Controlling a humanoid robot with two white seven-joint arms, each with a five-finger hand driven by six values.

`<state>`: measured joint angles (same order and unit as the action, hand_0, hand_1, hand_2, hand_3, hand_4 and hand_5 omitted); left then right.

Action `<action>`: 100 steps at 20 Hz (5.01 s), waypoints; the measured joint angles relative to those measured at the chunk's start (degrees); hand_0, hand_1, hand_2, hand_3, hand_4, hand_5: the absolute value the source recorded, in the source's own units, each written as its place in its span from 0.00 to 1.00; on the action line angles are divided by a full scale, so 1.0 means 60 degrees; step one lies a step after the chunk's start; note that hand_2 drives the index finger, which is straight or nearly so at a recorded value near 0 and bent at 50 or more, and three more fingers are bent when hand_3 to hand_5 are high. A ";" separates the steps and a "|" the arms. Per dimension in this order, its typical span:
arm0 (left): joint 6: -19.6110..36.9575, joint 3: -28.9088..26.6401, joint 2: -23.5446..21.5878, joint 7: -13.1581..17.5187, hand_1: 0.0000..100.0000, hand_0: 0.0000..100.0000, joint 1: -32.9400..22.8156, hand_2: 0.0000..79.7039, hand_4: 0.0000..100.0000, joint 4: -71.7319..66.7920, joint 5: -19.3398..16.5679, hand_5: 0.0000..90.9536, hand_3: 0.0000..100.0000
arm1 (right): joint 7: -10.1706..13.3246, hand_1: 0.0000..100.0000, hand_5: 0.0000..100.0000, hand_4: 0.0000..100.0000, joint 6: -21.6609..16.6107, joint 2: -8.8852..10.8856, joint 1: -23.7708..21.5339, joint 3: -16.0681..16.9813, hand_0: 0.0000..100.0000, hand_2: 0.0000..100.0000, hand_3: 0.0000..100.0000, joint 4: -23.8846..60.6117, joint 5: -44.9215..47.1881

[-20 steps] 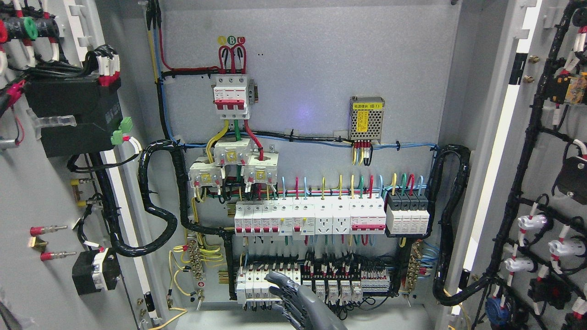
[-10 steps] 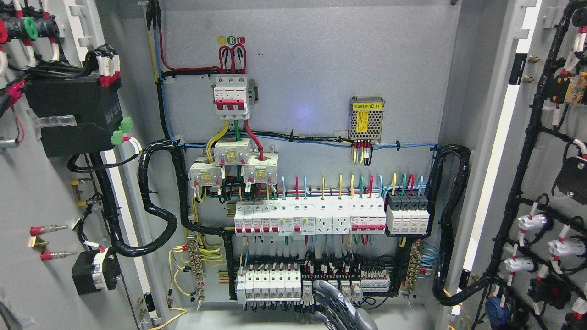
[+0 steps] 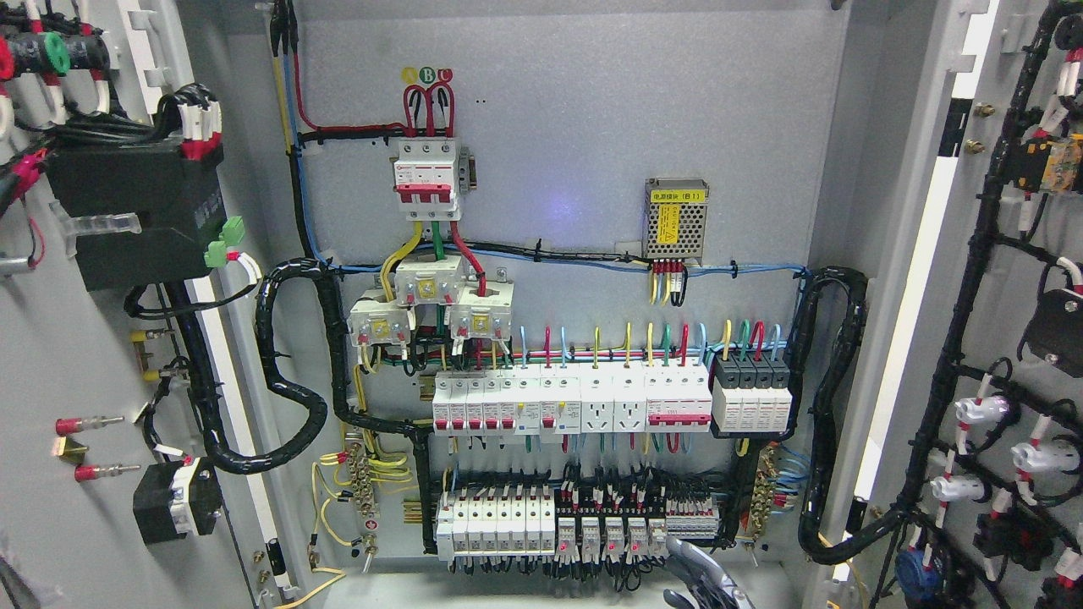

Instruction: Open door with both hands

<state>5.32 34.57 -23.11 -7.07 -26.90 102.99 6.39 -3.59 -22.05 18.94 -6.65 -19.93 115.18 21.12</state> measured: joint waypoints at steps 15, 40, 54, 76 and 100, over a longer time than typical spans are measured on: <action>0.1805 -0.0769 -0.0086 0.0028 0.00 0.00 0.0310 0.00 0.00 0.1691 0.0364 0.00 0.00 | -0.0047 0.00 0.00 0.00 -0.1532 0.0513 -0.2011 0.1327 0.19 0.00 0.00 0.0523 -0.0826; 0.2878 -0.2306 0.1513 -0.0012 0.00 0.00 0.1780 0.00 0.00 0.2730 0.0398 0.00 0.00 | -0.0001 0.00 0.00 0.00 -0.1745 0.1390 -0.2685 0.3465 0.19 0.00 0.00 0.0701 0.0693; 0.3724 -0.3432 0.1931 -0.0030 0.00 0.00 0.1776 0.00 0.00 0.2869 0.0871 0.00 0.00 | -0.0001 0.00 0.00 0.00 -0.1908 0.1853 -0.2847 0.4153 0.19 0.00 0.00 0.0717 0.1093; 0.4252 -0.5021 0.1685 -0.0023 0.00 0.00 0.1601 0.00 0.00 0.2901 0.2362 0.00 0.00 | 0.0000 0.00 0.00 0.00 -0.1915 0.1655 -0.3322 0.4873 0.19 0.00 0.00 0.0528 0.1290; 0.4075 -0.7306 0.0612 -0.0018 0.00 0.00 0.1049 0.00 0.00 0.2720 0.4807 0.00 0.00 | -0.0492 0.00 0.00 0.00 -0.2777 0.1506 -0.3957 0.5512 0.19 0.00 0.00 0.0458 0.2810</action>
<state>29.77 -9.26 -19.44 -7.18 -20.61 119.31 35.23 -6.55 -38.71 27.98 -30.40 13.14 117.93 37.98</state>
